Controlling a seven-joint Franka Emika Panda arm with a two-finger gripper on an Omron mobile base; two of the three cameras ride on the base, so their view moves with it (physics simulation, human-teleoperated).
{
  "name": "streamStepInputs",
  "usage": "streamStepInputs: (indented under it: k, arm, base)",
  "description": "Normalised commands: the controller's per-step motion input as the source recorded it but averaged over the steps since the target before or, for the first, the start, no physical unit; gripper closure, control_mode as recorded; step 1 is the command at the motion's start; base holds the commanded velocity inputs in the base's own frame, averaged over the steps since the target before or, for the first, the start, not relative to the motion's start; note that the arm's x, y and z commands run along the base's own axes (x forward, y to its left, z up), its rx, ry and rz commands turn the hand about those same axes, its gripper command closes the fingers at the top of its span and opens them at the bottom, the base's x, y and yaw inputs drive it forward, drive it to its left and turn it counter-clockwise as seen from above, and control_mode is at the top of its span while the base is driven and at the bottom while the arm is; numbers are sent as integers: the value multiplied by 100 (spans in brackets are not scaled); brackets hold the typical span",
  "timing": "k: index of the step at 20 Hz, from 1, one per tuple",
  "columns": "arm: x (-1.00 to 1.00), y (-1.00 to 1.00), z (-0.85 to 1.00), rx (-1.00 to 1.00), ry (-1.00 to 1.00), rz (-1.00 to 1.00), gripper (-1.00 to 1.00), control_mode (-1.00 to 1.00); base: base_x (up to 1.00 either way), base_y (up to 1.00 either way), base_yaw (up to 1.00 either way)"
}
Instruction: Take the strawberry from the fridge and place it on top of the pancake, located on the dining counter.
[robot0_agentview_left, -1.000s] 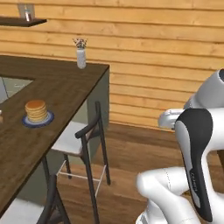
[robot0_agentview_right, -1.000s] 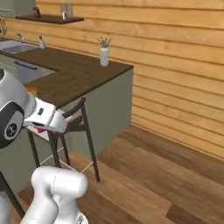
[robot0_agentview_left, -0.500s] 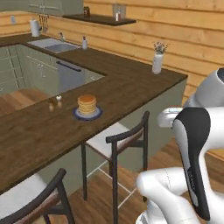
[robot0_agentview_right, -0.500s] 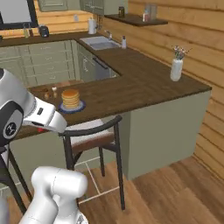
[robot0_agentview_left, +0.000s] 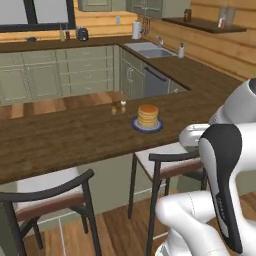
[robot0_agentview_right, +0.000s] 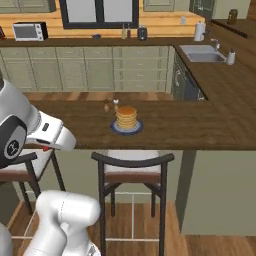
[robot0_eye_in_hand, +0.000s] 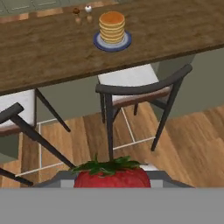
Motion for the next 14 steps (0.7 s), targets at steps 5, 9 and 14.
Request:
streamStepInputs:
  k: [5,9,14]
  arm:
    - [0,0,0,0,0,0,100,100]
    - [0,0,0,0,0,0,100,100]
    - [0,0,0,0,0,0,100,100]
  base:
    - [15,-85,26]
    - [49,-64,17]
    - [82,-18,19]
